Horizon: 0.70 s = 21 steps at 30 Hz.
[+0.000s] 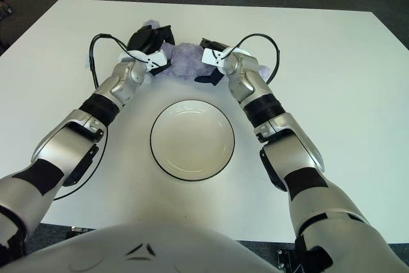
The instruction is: Put the doll into the plate.
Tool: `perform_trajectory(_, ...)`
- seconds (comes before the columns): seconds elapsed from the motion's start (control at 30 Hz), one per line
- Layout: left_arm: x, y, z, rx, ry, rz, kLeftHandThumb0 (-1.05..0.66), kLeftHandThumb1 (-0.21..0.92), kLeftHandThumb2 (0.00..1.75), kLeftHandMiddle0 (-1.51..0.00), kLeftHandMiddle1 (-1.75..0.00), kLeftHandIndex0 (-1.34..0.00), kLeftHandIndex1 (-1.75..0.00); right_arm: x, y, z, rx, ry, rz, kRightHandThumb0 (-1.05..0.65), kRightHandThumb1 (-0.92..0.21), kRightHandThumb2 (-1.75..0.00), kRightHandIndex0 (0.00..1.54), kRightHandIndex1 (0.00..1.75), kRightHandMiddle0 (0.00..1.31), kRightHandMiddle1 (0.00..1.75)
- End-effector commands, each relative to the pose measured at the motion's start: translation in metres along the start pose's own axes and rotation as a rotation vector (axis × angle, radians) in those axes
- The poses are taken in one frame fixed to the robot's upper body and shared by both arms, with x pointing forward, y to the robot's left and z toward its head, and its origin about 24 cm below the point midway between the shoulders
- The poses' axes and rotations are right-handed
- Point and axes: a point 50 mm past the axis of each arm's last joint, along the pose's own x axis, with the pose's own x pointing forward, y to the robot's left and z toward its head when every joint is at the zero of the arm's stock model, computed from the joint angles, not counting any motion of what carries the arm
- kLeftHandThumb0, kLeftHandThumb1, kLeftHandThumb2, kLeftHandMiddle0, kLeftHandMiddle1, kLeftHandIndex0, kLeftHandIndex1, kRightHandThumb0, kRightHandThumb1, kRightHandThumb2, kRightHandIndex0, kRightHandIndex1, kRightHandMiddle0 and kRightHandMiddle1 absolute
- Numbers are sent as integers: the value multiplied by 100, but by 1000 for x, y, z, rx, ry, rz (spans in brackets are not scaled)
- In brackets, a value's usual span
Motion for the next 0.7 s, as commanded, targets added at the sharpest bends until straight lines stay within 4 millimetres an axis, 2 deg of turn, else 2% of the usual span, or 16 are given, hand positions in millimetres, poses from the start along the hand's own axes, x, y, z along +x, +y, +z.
perform_trajectory(0.0,-8,-13,-6,-15,26,-57,52,17,149,-72,-175,-85,-175,-2,4,-2,-12,1,-2,44,-37,-114,64,160,5,174)
perform_trajectory(0.1,-8,-12,-4,-27,19,-51,52,18,148,-72,-175,-85,-175,-2,5,-4,20,7,-5,44,-38,-114,62,161,12,174)
perform_trajectory(0.3,-9,-8,-2,-42,5,-44,52,18,148,-72,-175,-85,-175,-2,6,-6,87,19,-18,44,-41,-111,60,162,36,175)
perform_trajectory(0.37,-10,-8,-1,-45,2,-44,52,18,148,-72,-175,-86,-175,-2,7,-7,101,24,-26,44,-39,-112,61,161,54,175)
perform_trajectory(0.4,-10,-7,-1,-47,1,-44,52,18,148,-72,-175,-86,-175,-2,7,-7,106,26,-33,44,-39,-112,62,161,57,175)
perform_trajectory(0.47,-10,-7,-1,-47,-2,-47,52,18,149,-72,-175,-86,-175,-2,7,-7,114,27,-44,46,-35,-119,64,162,69,175)
perform_trajectory(0.57,-11,-5,0,-57,-8,-46,52,17,149,-72,-175,-85,-175,-3,7,-10,136,29,-70,48,-28,-131,67,168,81,175)
perform_trajectory(0.67,-11,-4,2,-61,-15,-47,52,17,149,-72,-175,-85,-175,-4,7,-11,156,32,-92,50,-24,-139,68,172,87,175)
